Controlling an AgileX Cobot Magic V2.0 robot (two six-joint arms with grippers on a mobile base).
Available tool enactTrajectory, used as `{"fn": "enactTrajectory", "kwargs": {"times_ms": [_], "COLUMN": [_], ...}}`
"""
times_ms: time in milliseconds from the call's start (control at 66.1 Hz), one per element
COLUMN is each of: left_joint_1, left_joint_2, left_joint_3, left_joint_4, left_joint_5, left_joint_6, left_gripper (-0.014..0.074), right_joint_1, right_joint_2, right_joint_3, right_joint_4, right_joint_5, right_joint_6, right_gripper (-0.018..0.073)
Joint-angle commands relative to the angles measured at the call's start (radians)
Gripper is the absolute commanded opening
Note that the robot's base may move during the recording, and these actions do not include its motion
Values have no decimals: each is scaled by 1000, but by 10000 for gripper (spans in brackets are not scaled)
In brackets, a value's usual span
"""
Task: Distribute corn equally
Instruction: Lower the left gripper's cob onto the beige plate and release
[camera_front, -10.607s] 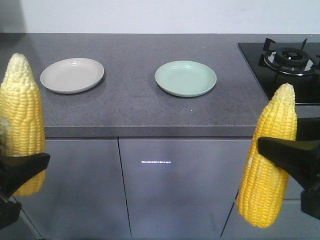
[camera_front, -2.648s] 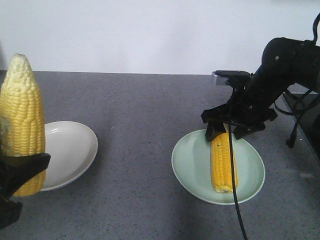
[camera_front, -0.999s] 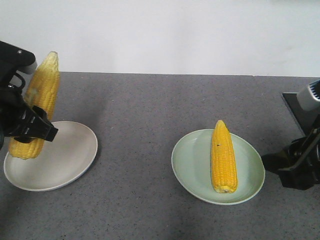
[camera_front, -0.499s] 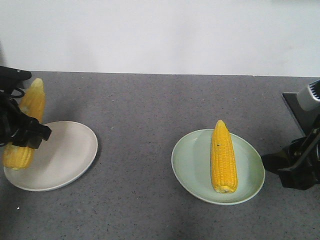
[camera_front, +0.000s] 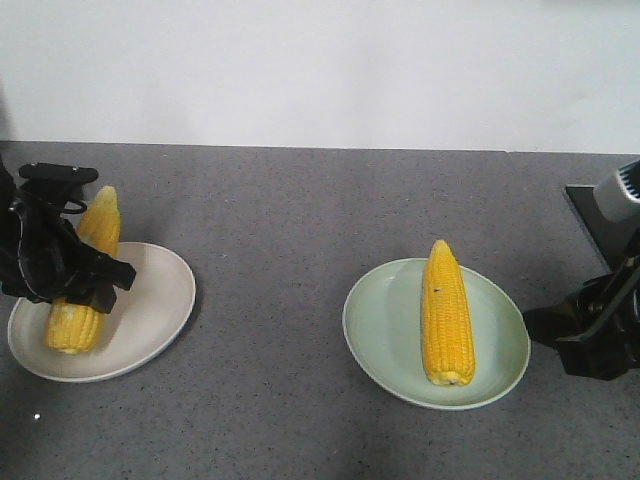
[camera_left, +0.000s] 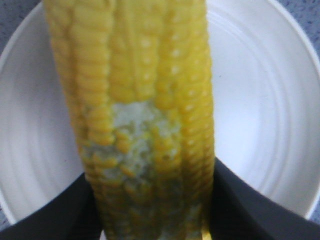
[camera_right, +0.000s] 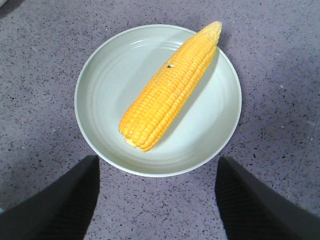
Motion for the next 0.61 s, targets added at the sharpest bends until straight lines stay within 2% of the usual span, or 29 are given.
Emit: {"fn": "enactTrajectory", "kwargs": {"times_ms": [0,333,590], "left_joint_1": [0,-1,-1], "left_joint_2": [-16,-5,-16], "left_joint_3": [-33,-33,-33], "left_joint_4": [-26,-30,-30], "left_joint_5": [-48,-39,-51], "left_joint_6": [-5,1,21], "left_gripper": [340,545,556], "right_joint_1": [-3,-3,-3], "right_joint_2": [-11,-11,-11], "right_joint_3": [-23,-23,-23], "right_joint_4": [10,10,10], "right_joint_5": [-45,-45,-45], "right_joint_6": [-8,-9,-9], "right_gripper": [465,465,465]}}
